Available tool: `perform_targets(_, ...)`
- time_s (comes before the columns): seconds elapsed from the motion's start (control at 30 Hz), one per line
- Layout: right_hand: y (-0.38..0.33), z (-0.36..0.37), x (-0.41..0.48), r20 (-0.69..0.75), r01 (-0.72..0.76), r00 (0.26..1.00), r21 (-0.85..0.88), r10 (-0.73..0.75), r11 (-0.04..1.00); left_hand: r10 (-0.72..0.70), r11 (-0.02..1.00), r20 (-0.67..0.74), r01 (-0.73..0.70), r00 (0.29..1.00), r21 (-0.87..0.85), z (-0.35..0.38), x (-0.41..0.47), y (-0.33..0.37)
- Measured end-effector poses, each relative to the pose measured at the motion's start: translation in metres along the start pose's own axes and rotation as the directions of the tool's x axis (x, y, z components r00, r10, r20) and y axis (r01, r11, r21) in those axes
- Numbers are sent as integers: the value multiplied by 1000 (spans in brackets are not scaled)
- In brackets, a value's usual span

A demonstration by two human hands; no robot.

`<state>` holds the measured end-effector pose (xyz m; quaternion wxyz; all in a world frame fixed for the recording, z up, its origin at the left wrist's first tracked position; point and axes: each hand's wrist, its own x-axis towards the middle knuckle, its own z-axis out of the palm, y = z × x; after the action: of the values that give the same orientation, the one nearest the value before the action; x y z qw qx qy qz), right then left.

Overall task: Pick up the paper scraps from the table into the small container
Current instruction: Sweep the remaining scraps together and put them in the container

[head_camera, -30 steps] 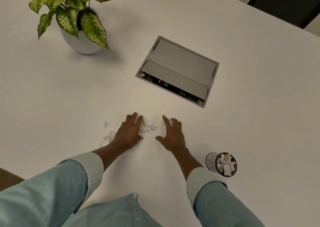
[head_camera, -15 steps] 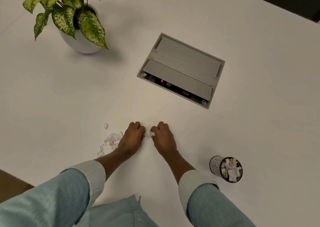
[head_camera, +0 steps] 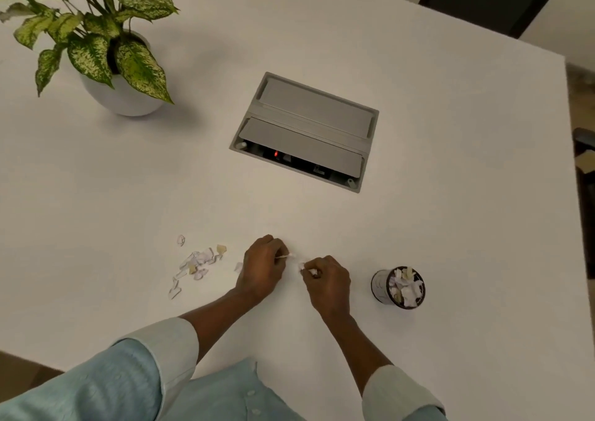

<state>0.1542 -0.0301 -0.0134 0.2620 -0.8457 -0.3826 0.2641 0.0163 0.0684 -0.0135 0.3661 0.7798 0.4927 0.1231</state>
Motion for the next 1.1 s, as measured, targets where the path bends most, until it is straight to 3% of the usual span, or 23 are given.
perform_targets(0.2, 19, -60, -28, -216, -88, 972, 14, 89, 996, 120, 983, 53, -111, 991, -148, 29, -5, 76)
perform_targets(0.4, 46, -116, -36, -436, -233, 871, 44, 228, 972, 221, 962, 117, -198, 968, -186, 60, -7, 145)
perform_targets(0.5, 60, -135, -35, -461, -301, 842, 34, 282, 953, 241, 962, 175, -212, 955, -172, 76, -3, 170)
perform_targets(0.63, 77, -152, -30, -390, -373, 857, -17, 337, 928, 242, 969, 248, -223, 938, -103, 96, 1, 187)
perform_targets(0.87, 88, -160, -30, -369, -308, 875, 79, 314, 948, 241, 961, 301, -183, 923, -208, 107, 0, 192)
perform_targets(1.1, 88, -150, -43, -466, -143, 863, 143, 194, 979, 207, 949, 175, -154, 963, -275, 94, -3, 154)
